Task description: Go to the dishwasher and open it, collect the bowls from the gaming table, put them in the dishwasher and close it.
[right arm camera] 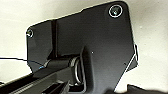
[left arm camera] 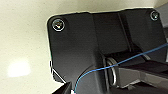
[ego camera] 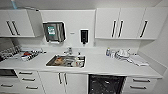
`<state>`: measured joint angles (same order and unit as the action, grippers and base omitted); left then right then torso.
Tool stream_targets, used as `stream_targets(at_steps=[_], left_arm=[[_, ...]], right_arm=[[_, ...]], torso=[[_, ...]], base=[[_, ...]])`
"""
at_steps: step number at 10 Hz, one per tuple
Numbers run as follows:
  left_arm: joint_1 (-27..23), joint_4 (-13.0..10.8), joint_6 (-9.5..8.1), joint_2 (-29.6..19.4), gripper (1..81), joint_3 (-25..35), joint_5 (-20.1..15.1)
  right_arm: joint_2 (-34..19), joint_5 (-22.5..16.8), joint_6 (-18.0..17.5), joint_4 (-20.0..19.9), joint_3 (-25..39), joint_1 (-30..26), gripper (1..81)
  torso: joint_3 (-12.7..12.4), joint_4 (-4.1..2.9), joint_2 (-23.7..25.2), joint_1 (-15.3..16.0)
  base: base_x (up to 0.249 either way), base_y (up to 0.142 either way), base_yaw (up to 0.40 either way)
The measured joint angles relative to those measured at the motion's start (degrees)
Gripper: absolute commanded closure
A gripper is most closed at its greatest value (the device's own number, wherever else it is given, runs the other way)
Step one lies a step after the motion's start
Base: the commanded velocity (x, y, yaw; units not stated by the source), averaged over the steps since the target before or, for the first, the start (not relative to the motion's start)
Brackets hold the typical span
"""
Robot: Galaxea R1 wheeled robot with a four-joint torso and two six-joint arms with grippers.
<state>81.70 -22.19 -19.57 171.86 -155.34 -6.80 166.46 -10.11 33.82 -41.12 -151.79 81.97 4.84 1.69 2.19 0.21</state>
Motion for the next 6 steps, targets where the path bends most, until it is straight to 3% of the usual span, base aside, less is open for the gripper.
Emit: stream_targets(at_steps=[6], left_arm=[[0.2,0.0,-0.16,-0.1,1.0,0.0,0.0]], right_arm=[[2.4,1.8,0.0,1.6,-2.4,2.1,1.0]], torso=[[0.0,0.00,0.0,0.0]], base=[[0.000,0.000,0.298]])
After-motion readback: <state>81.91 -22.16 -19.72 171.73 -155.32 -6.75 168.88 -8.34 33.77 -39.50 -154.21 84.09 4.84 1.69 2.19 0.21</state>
